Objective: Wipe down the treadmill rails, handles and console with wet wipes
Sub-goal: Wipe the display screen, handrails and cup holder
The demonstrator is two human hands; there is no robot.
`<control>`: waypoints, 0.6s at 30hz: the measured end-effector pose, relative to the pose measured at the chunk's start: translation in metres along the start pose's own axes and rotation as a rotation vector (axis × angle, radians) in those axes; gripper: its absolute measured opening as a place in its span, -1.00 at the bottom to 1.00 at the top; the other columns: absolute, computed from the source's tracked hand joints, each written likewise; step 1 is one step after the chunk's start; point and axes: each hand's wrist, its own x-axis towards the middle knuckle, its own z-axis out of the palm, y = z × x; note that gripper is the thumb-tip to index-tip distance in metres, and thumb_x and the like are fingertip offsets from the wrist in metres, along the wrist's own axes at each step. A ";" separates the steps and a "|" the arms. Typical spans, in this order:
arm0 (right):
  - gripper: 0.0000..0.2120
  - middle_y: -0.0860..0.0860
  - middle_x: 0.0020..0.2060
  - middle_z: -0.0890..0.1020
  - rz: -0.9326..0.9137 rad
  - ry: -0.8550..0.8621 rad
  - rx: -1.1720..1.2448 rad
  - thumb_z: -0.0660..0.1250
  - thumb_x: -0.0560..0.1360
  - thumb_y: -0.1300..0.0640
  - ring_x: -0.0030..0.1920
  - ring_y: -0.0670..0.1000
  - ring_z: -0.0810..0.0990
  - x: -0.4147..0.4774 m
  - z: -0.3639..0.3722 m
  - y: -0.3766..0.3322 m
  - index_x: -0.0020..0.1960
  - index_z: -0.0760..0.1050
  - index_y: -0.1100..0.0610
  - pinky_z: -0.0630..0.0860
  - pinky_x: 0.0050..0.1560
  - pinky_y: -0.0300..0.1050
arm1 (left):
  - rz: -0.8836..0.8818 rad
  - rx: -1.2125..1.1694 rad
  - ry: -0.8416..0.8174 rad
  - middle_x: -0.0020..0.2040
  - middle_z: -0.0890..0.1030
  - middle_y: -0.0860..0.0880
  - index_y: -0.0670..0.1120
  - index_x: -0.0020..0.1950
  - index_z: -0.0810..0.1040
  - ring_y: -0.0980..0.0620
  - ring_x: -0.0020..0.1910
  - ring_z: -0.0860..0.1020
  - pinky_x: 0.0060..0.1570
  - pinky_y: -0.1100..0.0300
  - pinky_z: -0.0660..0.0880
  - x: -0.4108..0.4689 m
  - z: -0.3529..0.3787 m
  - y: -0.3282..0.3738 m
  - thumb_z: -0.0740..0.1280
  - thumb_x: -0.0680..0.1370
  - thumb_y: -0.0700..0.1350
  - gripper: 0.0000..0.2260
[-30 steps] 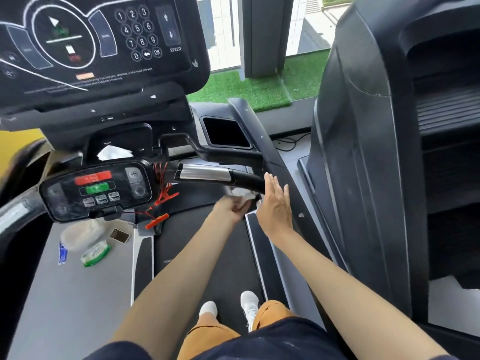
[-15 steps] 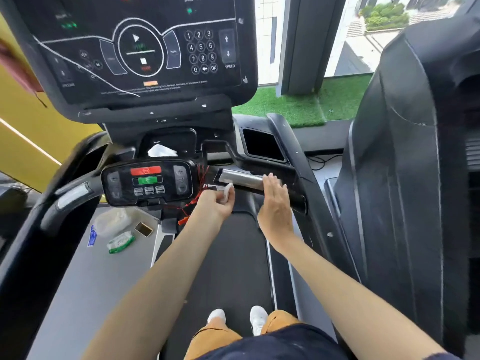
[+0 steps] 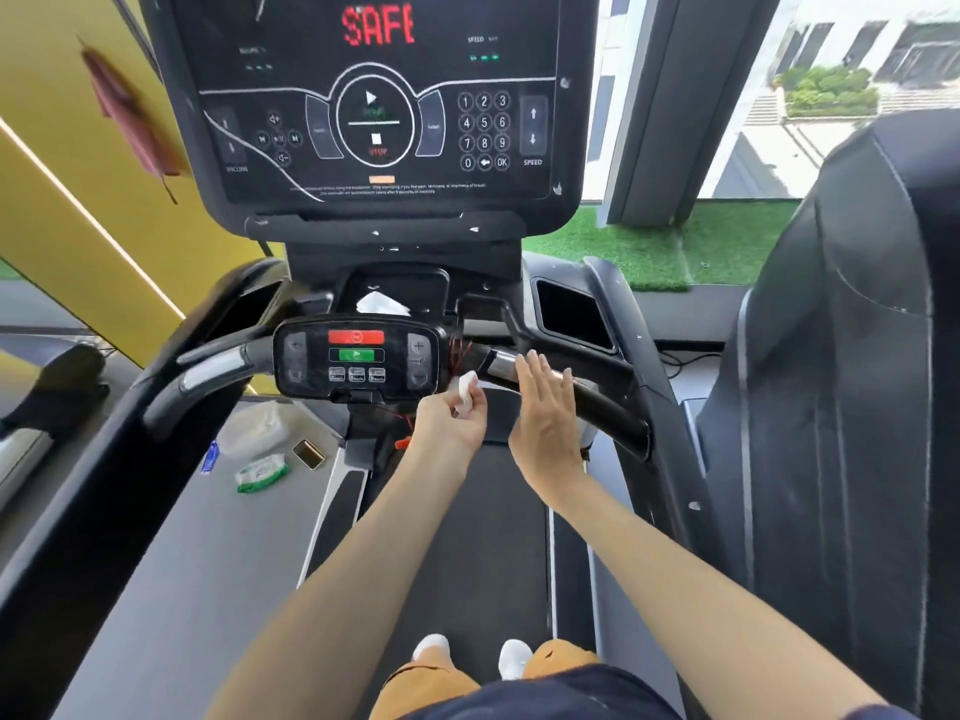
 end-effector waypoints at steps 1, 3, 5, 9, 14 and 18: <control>-0.30 0.25 0.30 0.48 -0.004 -0.003 0.004 0.26 0.21 0.61 0.36 0.22 0.42 0.000 0.000 0.000 0.35 0.39 0.33 0.18 0.42 0.21 | -0.073 -0.096 -0.005 -0.31 0.46 -0.05 -0.18 -0.24 0.44 0.01 -0.35 0.39 -0.40 0.38 0.38 0.009 -0.001 -0.004 0.19 0.62 -0.20 -0.76; -0.28 0.23 0.26 0.52 -0.008 -0.002 0.010 0.26 0.19 0.60 0.32 0.21 0.47 0.003 -0.003 0.002 0.34 0.40 0.33 0.16 0.42 0.20 | -0.144 -0.208 -0.018 -0.20 0.47 -0.13 -0.25 -0.11 0.45 -0.02 -0.31 0.41 -0.32 0.29 0.41 0.010 -0.005 -0.005 0.13 0.58 -0.41 -0.84; -0.27 0.19 0.19 0.58 0.000 0.003 0.011 0.26 0.17 0.58 0.24 0.17 0.53 0.008 -0.006 0.006 0.34 0.41 0.33 0.15 0.43 0.19 | -0.123 -0.098 -0.036 -0.17 0.47 -0.12 -0.25 -0.04 0.47 0.02 -0.32 0.39 -0.33 0.24 0.39 0.009 -0.007 0.000 0.13 0.58 -0.40 -0.85; -0.31 0.14 0.04 0.64 0.048 0.025 0.062 0.24 0.18 0.58 0.07 0.13 0.61 0.017 -0.008 0.004 0.30 0.46 0.33 0.18 0.43 0.17 | 0.843 0.765 -0.028 -0.29 0.44 -0.05 -0.19 -0.18 0.54 0.04 -0.34 0.37 -0.33 0.15 0.33 0.011 0.008 0.010 0.22 0.55 -0.32 -0.84; -0.42 0.07 0.08 0.65 0.040 0.002 0.108 0.31 0.26 0.52 0.12 0.08 0.60 0.018 -0.006 0.008 0.26 0.50 0.25 0.13 0.46 0.09 | 1.594 1.546 -0.085 -0.25 0.50 -0.07 -0.16 -0.16 0.57 -0.05 -0.29 0.50 -0.38 0.14 0.42 0.032 0.026 -0.004 0.43 0.36 -0.29 -0.89; -0.48 0.07 0.12 0.64 0.054 -0.002 0.178 0.33 0.31 0.49 0.17 0.08 0.57 0.018 -0.005 0.012 0.25 0.52 0.23 0.13 0.45 0.11 | 1.619 1.831 -0.117 -0.27 0.50 -0.06 -0.16 -0.25 0.56 -0.02 -0.31 0.47 -0.41 0.19 0.43 0.041 0.023 -0.011 0.20 0.43 -0.34 -0.82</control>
